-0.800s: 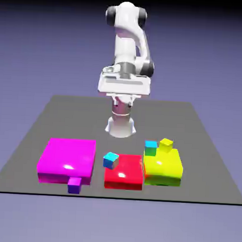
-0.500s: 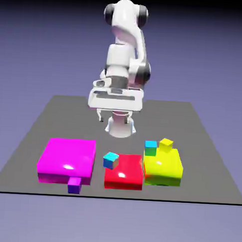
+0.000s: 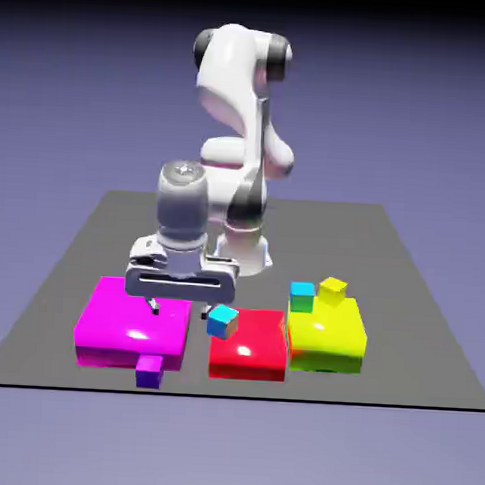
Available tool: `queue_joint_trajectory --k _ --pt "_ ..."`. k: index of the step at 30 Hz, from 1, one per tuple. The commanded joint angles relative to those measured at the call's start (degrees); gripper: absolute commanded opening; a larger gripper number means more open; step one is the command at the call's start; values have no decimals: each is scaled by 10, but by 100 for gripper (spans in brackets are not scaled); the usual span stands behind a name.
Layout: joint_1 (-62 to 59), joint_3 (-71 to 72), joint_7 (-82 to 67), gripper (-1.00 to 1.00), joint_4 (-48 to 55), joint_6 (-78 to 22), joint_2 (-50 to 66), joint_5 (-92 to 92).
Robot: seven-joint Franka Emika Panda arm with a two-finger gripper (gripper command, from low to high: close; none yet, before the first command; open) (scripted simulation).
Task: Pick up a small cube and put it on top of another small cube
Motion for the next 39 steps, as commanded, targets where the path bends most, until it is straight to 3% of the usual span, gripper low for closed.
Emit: queue_joint_trajectory --k 1,11,16,17,22,39 --pt "-3 -2 -3 0 19 -20 21 -1" --pt "-29 -26 -34 0 208 -215 225 -7" --pt "-33 -25 -32 0 151 -128 255 -6" --pt "-33 -25 -32 -100 151 -128 255 -6" --pt "-28 -26 -22 -100 198 -208 217 2" --pt "9 -36 402 -100 -121 19 -58 280"
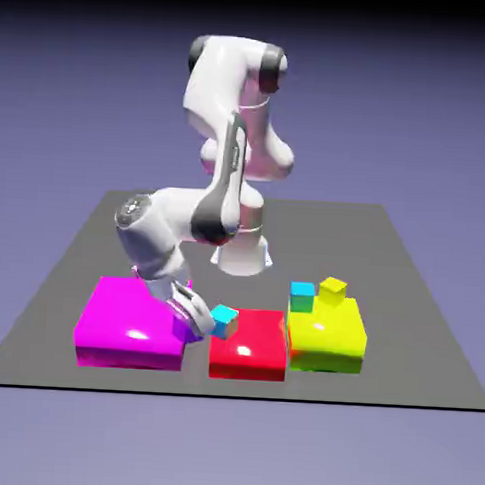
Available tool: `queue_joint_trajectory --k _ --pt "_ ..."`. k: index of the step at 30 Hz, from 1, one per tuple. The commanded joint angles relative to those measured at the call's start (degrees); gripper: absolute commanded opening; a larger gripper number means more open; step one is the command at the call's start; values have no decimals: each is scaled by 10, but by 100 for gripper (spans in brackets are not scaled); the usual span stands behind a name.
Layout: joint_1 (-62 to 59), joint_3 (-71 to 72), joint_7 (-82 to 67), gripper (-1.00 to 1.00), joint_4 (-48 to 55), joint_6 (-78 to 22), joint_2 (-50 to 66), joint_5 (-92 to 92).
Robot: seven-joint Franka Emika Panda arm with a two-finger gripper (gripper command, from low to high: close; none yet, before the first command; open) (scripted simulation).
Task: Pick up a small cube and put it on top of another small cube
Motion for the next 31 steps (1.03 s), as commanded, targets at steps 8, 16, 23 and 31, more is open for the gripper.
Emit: queue_joint_trajectory --k 8,16,23,31 --pt "18 -5 200 -100 -150 107 -130 129" --pt "35 -9 400 -100 -300 213 -259 260" --pt "53 4 360 -100 -306 256 -217 386" --pt "64 14 299 100 -288 273 -165 462"
